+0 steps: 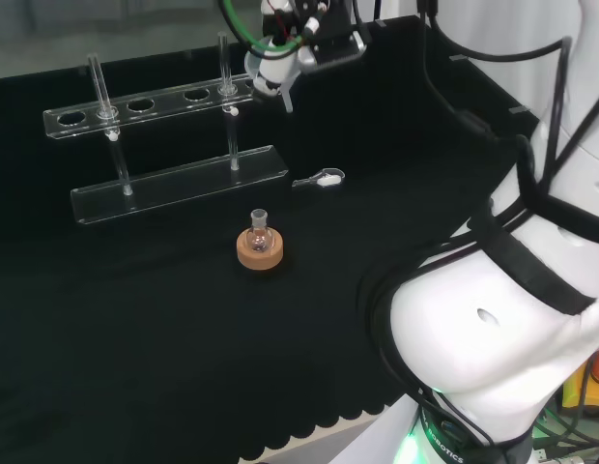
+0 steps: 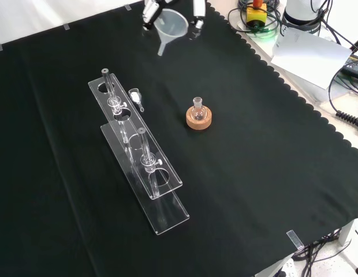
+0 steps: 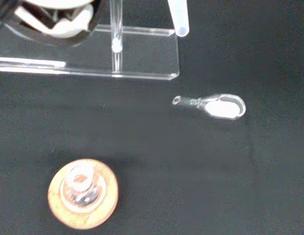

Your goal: Place the funnel on the round-bottom flask.

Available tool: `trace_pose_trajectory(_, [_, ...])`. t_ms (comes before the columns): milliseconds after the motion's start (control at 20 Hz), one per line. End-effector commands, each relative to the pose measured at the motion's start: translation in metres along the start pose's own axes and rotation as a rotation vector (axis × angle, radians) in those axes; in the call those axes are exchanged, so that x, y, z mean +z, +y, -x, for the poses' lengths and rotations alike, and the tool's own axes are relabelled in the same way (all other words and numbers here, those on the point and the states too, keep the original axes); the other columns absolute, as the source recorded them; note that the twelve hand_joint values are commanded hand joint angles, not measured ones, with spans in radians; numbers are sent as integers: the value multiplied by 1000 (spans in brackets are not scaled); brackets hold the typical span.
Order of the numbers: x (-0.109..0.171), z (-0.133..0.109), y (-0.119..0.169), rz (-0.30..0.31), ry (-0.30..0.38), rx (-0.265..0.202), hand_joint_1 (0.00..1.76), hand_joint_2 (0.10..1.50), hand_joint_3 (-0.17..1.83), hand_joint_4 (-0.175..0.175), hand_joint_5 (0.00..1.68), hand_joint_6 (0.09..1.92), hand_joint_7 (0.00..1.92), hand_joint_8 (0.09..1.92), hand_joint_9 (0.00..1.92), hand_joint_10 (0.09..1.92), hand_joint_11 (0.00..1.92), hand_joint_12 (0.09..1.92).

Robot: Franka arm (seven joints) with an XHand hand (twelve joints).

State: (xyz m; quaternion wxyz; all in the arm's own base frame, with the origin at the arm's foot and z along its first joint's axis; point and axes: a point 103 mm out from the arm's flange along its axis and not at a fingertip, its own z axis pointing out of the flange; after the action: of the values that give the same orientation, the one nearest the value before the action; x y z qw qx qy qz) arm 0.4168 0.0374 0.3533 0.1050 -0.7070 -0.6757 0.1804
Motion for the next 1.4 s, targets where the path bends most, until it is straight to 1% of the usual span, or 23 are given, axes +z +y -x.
trace_pose_trajectory(50, [35,-31,-17,2,81,-37,1001,671,727,-93,702,680,661,704,1323,273,970,986])
trace_pose_trajectory(200, [52,-42,-11,-18,116,-60,1001,671,728,-94,702,683,662,705,1324,273,971,985])
trace_pose_trajectory(350, [67,-47,-5,-42,146,-74,1001,671,728,-94,702,686,663,705,1325,272,971,984])
trace_pose_trajectory(650, [83,-49,6,-73,154,-89,1000,671,729,-96,704,690,665,707,1326,271,972,983])
trace_pose_trajectory(950, [94,-45,11,-111,153,-97,1001,670,730,-97,706,693,667,709,1327,271,973,982])
trace_pose_trajectory(1050, [98,-43,11,-124,162,-91,1001,670,730,-98,706,694,668,709,1327,271,973,982])
trace_pose_trajectory(1400, [107,-40,4,-138,200,-78,1000,670,731,-98,706,697,667,710,1328,270,972,982])
